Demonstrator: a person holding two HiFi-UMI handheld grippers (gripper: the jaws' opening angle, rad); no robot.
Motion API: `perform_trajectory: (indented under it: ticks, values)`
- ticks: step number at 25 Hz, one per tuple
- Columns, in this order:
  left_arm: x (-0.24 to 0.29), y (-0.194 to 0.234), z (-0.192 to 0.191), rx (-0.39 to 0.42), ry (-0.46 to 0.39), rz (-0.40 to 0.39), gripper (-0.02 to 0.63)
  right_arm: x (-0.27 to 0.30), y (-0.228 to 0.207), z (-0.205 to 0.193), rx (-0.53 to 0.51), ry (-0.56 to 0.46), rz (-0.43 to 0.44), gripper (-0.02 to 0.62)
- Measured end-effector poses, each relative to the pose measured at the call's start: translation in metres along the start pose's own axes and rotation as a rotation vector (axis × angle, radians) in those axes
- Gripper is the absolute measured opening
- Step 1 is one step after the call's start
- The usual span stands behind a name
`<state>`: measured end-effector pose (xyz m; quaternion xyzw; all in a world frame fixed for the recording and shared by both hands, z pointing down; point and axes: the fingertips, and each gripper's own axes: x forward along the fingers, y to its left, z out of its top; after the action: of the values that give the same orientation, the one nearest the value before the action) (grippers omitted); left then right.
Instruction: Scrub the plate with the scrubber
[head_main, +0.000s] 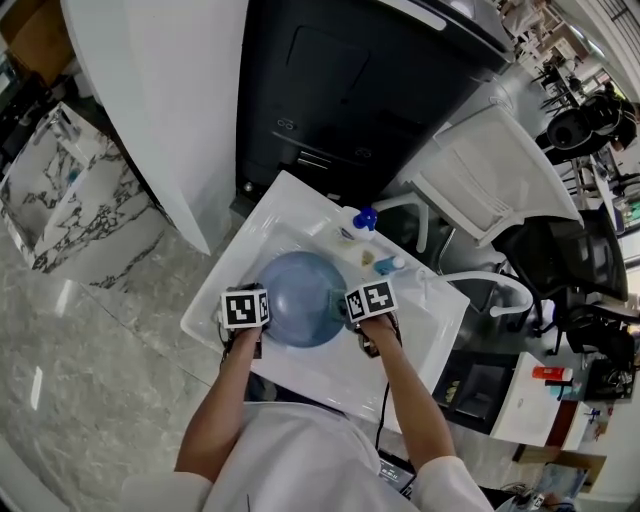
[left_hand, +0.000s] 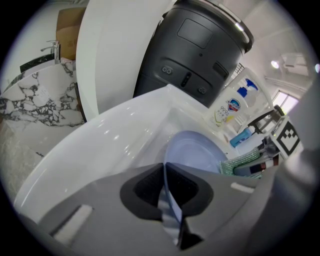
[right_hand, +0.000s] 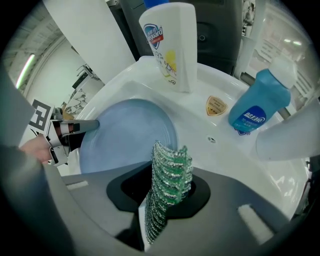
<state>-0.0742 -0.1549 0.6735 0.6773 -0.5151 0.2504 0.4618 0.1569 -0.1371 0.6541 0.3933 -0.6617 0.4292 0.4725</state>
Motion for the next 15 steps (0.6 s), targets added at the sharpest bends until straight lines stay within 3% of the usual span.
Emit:
perform_trajectory:
  ticks: [15]
  values:
    - [-0.001, 0.001, 0.0, -0.003, -0.001, 0.005, 0.067, 0.001, 0.029, -0.028, 0.099, 0.011, 0.128, 0.057]
